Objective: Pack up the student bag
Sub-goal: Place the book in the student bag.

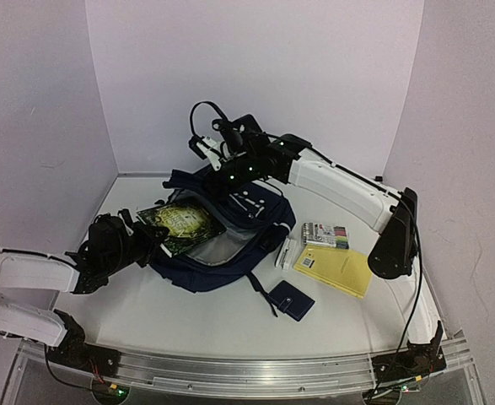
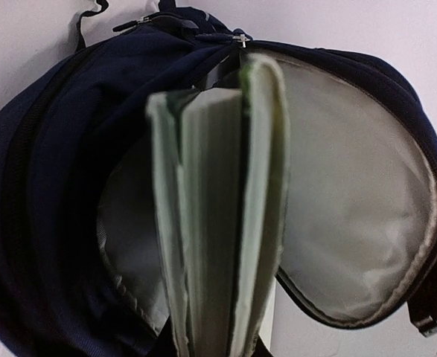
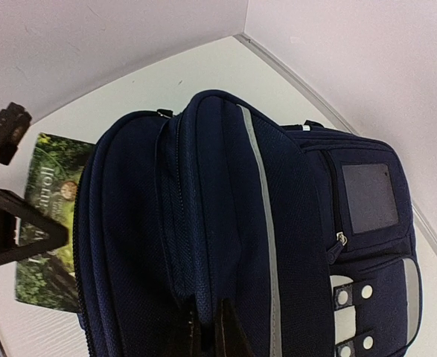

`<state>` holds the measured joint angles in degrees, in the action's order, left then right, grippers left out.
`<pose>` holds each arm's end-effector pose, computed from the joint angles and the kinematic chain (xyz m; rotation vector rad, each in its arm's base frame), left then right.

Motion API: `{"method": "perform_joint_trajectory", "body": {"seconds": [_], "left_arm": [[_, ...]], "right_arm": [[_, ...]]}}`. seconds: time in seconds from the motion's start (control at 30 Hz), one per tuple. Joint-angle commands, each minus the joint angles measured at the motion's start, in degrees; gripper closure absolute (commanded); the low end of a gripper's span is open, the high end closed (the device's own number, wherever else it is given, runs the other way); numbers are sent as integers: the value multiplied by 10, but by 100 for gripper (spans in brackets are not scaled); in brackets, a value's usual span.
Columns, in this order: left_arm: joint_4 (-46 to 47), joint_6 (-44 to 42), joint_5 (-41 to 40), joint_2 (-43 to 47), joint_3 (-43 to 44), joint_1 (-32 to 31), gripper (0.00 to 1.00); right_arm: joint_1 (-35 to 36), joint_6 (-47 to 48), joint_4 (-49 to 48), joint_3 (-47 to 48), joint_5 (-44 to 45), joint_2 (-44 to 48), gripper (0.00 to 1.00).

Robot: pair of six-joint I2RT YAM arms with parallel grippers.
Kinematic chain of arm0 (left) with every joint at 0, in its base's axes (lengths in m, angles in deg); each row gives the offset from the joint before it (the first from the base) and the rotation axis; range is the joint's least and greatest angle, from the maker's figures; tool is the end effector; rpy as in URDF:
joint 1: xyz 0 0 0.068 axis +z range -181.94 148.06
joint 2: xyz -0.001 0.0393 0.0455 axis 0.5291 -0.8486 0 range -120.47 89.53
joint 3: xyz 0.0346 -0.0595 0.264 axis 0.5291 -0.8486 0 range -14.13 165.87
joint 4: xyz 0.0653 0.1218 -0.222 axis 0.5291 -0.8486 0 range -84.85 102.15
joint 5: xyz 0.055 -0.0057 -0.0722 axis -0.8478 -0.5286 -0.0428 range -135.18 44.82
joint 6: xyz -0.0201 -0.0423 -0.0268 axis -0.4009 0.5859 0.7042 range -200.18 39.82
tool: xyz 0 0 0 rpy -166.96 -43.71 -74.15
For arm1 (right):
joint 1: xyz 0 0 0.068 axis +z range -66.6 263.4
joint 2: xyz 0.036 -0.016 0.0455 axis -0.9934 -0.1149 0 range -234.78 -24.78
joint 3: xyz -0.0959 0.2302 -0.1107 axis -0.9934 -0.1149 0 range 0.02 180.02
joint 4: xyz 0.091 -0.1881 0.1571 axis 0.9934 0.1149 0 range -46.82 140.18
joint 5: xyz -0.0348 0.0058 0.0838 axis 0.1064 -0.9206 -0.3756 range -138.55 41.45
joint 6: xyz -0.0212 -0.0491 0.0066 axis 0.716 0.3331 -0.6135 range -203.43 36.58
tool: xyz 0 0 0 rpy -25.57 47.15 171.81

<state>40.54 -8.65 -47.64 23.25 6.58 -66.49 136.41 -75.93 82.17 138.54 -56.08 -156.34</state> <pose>0.1926 -0.1308 0.1899 -0.6854 1.9468 -1.1896 0.3114 0.4211 0.3424 -1.1692 1.8467 0.6004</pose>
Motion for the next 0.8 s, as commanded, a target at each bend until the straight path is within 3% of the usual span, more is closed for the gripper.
{"method": "perform_joint_trajectory", "body": {"seconds": [0.0,0.27,0.4,0.53,0.67,0.77], "left_arm": [[247,14,-25,-102,64,0,100],[436,25,22,-287,159,0,100],[521,42,54,-311,153,-1,100],[471,33,38,-237,109,-5,100],[355,-7,-11,-164,101,-24,100],[324,-6,-28,-173,105,-29,100]], "right_arm": [[23,-16,-90,57,-47,20,100],[23,-12,-91,31,-55,40,100],[23,2,-90,12,-50,54,100],[23,15,-91,4,-50,55,100],[23,3,-92,39,-87,29,100],[24,-14,-93,82,-121,2,100]]}}
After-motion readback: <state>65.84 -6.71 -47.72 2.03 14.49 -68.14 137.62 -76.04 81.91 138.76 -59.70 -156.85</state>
